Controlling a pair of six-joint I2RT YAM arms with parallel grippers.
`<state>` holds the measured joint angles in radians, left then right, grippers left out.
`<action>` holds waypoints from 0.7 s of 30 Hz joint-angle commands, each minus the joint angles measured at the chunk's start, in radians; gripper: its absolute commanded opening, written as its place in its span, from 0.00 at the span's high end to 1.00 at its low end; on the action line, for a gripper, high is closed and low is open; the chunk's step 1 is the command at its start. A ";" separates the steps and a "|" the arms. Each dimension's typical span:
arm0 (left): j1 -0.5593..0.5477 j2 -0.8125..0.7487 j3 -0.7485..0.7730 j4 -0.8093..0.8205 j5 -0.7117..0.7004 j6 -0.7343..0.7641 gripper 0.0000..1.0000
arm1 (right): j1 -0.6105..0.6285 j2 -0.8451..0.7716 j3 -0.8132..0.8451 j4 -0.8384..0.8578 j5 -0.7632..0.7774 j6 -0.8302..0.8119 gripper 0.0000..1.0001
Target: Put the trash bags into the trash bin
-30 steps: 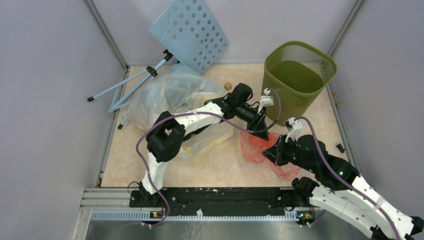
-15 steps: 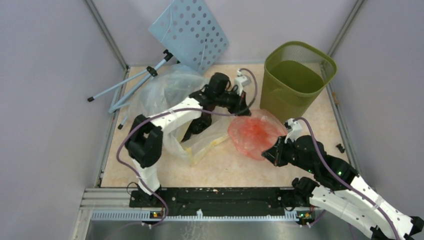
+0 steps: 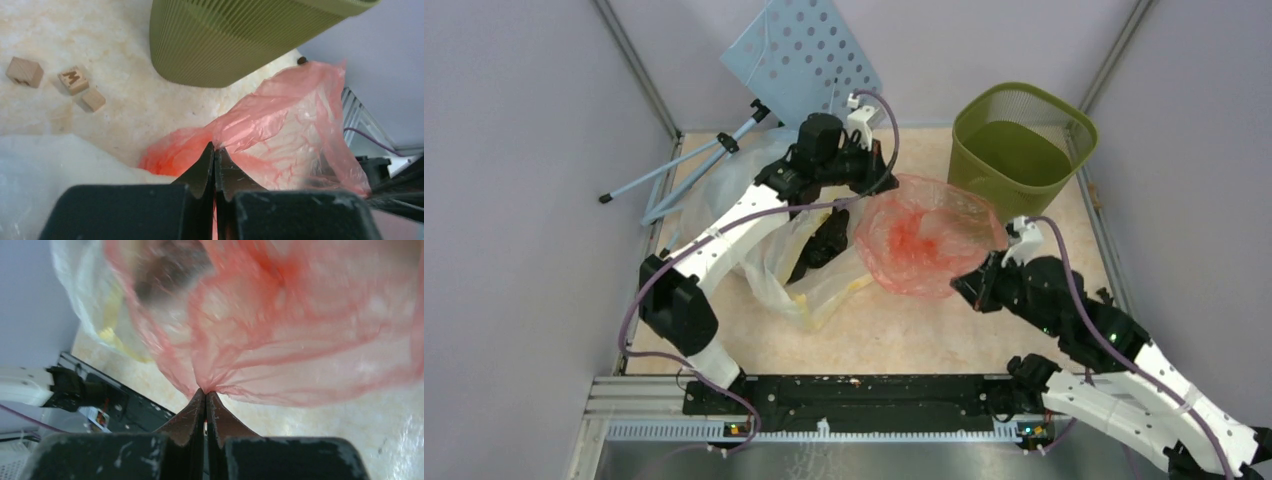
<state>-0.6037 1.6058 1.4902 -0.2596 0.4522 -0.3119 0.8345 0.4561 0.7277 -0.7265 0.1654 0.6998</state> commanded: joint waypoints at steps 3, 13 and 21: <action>0.054 0.068 0.539 -0.151 0.040 -0.016 1.00 | -0.004 0.289 0.561 0.249 -0.007 -0.280 1.00; 0.064 -0.216 0.277 0.235 0.075 -0.084 1.00 | -0.004 0.325 0.743 0.183 0.003 -0.373 1.00; -0.026 -0.212 -0.488 0.460 0.150 -0.200 1.00 | -0.004 -0.002 0.023 -0.058 0.004 0.039 1.00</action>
<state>-0.5663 1.2339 1.2835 0.1978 0.5663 -0.4461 0.8345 0.5564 0.9668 -0.5999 0.2005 0.5053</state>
